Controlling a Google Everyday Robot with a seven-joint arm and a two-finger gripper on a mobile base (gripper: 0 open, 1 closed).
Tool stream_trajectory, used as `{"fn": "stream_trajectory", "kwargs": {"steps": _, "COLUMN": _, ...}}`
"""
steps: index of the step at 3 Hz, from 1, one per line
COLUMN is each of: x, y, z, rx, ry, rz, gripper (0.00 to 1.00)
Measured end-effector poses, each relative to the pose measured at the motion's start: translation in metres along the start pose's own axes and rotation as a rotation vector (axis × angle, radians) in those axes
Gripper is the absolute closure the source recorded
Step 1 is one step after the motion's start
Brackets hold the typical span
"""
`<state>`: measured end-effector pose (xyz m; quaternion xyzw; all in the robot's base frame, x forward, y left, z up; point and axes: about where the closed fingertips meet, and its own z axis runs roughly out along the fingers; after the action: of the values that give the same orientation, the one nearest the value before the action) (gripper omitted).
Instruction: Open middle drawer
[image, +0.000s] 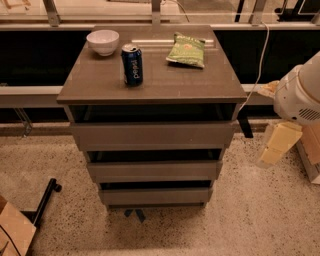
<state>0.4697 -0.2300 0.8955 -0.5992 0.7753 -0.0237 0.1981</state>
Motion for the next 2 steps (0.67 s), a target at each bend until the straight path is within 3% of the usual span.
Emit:
{"fn": "stream_trajectory", "kwargs": {"steps": 1, "x": 0.0, "y": 0.0, "z": 0.0, "rx": 0.0, "ry": 0.0, "rz": 0.0, "gripper": 0.0}}
{"fn": "stream_trajectory", "kwargs": {"steps": 2, "x": -0.006, "y": 0.011, "z": 0.037, "rx": -0.104, "ry": -0.04, "rz": 0.04, "gripper": 0.0}}
